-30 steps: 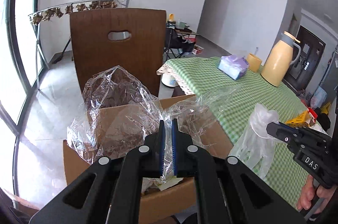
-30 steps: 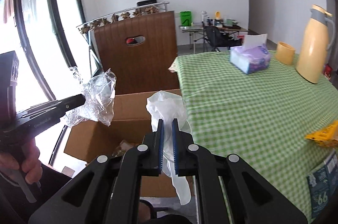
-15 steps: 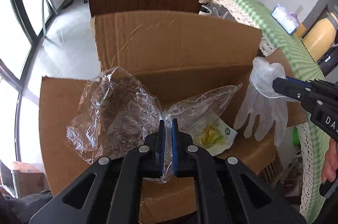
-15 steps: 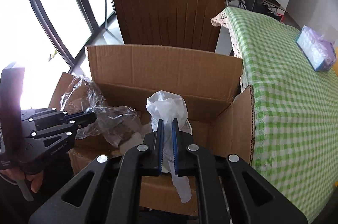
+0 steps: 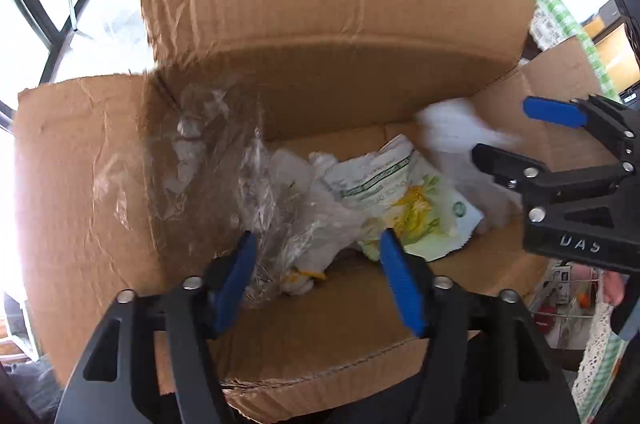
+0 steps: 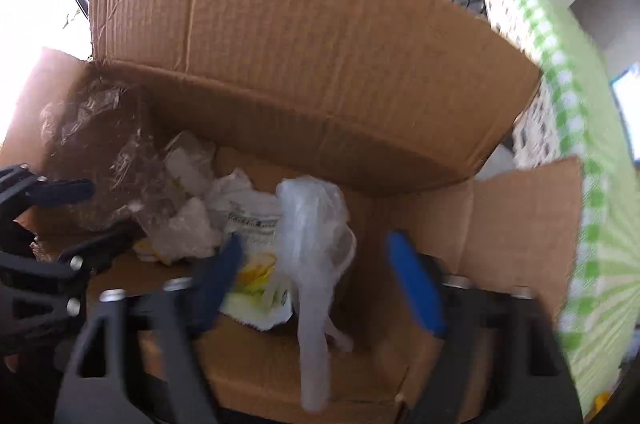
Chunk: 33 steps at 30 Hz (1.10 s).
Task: Collect trash
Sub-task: 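Carry glove and plastic wrap to the cardboard box and open both tools inside, then move both open tools back over the table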
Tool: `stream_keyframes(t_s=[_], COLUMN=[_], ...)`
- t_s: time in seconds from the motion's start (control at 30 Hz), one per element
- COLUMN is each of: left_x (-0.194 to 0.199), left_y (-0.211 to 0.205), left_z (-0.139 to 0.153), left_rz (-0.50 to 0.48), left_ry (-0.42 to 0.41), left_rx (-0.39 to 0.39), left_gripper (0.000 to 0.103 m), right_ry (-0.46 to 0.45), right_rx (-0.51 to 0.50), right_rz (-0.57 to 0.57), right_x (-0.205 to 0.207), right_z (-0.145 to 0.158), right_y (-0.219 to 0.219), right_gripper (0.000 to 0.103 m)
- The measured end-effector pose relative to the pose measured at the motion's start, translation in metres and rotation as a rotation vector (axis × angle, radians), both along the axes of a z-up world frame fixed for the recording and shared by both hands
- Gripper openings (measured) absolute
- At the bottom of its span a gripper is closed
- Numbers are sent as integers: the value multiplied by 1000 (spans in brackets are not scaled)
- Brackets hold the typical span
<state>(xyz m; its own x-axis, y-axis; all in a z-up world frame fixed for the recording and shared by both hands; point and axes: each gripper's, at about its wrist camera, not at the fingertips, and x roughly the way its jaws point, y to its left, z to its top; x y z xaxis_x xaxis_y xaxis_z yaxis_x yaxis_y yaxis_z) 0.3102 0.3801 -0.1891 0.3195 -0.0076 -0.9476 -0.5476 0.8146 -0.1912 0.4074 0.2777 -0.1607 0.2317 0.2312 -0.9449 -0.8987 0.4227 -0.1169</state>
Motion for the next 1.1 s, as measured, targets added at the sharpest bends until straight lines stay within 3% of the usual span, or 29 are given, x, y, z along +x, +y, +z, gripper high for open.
stream_keyframes(t_s=[0.13,0.33,0.53,0.73,0.87,1.0,1.1], left_x=[2,-14,-29,-54,-66,-78,-89], left_y=[1,5,1,-6,-20,-40,-56], left_z=[10,32,54,91,111,131,150], left_rz=[15,35,49,94,86,89,95], left_ry=[-8,-52,-109,-255,-310,-380,-478], left_rx=[3,36,112,207,214,328,407], left_gripper=[70,70,71,70,71,74,78], right_ry=[36,78,57,31,-5,-62,-157], right_rx=[49,92,106,185,270,395,546], right_rz=[-21,-23,-41,-73,-103,-154,-173], right_x=[7,10,-3,-21,-33,-40,-51], right_z=[17,35,46,75,91,103,118], right_y=[-2,-7,-15,-40,-64,-96,-126], right_gripper=[78,78,78,78,78,78,78])
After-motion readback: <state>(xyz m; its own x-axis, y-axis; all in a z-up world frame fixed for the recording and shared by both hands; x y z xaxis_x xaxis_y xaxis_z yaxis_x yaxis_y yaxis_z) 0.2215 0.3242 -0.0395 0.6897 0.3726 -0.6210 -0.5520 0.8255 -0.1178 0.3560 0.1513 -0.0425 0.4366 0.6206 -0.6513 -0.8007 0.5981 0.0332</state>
